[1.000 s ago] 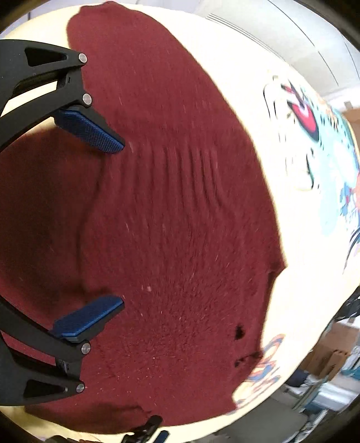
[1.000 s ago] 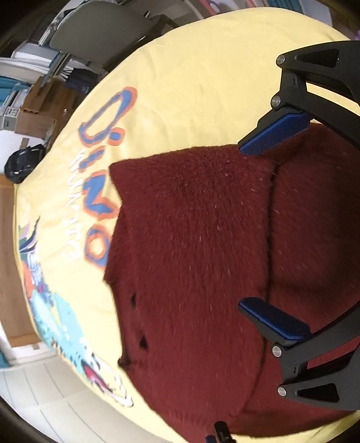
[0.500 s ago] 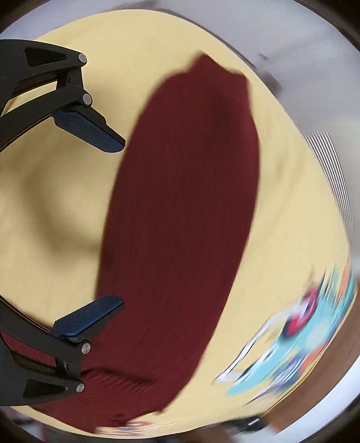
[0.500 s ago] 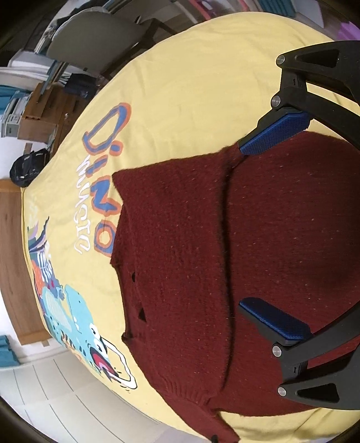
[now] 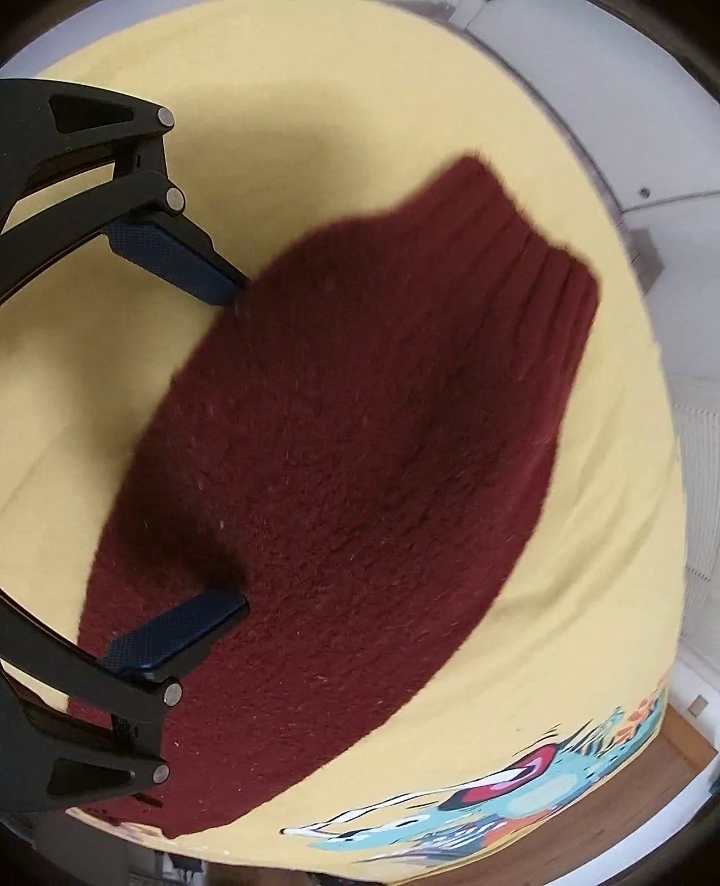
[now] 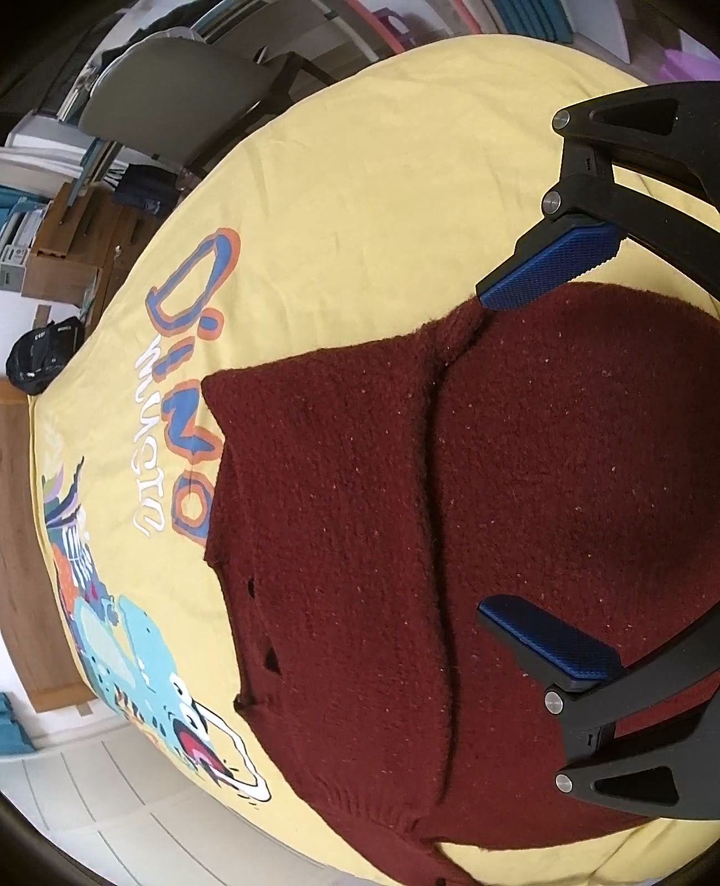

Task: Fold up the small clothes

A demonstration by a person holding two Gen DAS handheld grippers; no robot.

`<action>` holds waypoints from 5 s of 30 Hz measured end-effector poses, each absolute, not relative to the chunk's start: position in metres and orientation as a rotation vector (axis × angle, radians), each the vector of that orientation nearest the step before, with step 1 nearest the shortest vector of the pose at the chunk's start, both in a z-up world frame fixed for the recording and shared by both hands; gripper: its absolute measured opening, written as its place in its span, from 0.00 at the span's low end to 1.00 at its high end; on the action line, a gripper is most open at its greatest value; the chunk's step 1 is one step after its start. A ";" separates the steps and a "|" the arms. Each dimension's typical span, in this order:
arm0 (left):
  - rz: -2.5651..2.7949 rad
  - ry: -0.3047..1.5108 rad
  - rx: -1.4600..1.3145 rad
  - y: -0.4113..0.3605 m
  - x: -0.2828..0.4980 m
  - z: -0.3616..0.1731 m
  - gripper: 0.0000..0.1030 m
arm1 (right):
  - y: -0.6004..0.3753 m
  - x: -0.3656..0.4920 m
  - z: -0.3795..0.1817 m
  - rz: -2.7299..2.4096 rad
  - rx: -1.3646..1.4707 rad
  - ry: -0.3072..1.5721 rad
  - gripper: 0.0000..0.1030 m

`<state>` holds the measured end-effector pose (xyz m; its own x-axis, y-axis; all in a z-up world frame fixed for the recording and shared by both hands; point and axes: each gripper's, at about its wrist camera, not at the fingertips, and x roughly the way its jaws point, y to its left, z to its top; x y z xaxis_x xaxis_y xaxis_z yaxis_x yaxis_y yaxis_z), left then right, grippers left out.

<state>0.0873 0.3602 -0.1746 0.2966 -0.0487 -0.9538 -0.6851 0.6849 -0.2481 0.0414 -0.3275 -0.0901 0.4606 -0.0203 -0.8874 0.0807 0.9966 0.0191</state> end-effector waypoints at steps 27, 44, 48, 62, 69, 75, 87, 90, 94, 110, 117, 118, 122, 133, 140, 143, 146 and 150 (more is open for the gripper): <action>-0.059 1.079 -0.233 0.102 0.141 -0.051 0.09 | -0.327 0.069 -0.064 -0.023 0.093 1.049 1.00; -0.396 1.075 0.018 -0.131 0.183 -0.074 0.09 | -0.368 0.068 -0.050 -0.080 0.126 1.026 1.00; -0.380 1.112 0.066 -0.152 0.186 -0.102 0.09 | -0.372 0.066 -0.061 -0.090 0.133 1.055 1.00; -0.317 1.249 0.132 -0.164 0.191 -0.172 0.17 | -0.377 0.057 -0.091 -0.093 0.159 1.123 1.00; -0.317 1.318 0.105 -0.174 0.200 -0.172 0.72 | -0.380 0.053 -0.090 -0.092 0.181 1.114 1.00; -0.302 1.322 0.156 -0.176 0.193 -0.160 0.99 | -0.382 0.052 -0.089 -0.093 0.194 1.110 1.00; -0.274 1.333 0.162 -0.125 0.173 -0.140 0.99 | -0.370 0.049 -0.090 -0.071 0.176 1.116 1.00; -0.275 1.324 0.173 -0.097 0.161 -0.135 0.99 | -0.364 0.050 -0.092 -0.061 0.166 1.121 1.00; -0.235 1.313 0.158 -0.048 0.147 -0.132 0.99 | -0.354 0.052 -0.093 -0.044 0.155 1.126 1.00; -0.089 1.346 0.070 0.055 0.148 -0.173 0.77 | -0.313 0.060 -0.098 -0.003 0.069 1.157 1.00; -0.129 1.268 0.057 0.055 0.156 -0.171 0.48 | -0.290 0.067 -0.094 0.031 0.032 1.149 1.00; -0.126 1.265 0.054 0.056 0.156 -0.170 0.42 | -0.284 0.070 -0.093 0.045 0.026 1.151 1.00; -0.165 1.270 0.007 0.058 0.154 -0.165 0.16 | -0.251 0.085 -0.081 0.129 -0.004 1.142 1.00; -0.162 1.307 0.012 0.054 0.160 -0.164 0.15 | -0.108 0.129 -0.085 0.393 -0.337 1.131 1.00; -0.169 1.317 0.013 0.067 0.171 -0.165 0.17 | -0.070 0.156 -0.117 0.398 -0.420 1.171 0.99; -0.174 1.322 0.010 0.063 0.175 -0.167 0.17 | -0.065 0.167 -0.131 0.389 -0.433 1.191 0.91; -0.177 1.325 0.002 0.068 0.181 -0.169 0.18 | -0.069 0.173 -0.139 0.403 -0.390 1.218 0.57; -0.181 1.321 0.015 0.070 0.180 -0.173 0.18 | -0.090 0.176 -0.128 0.393 -0.290 1.210 0.15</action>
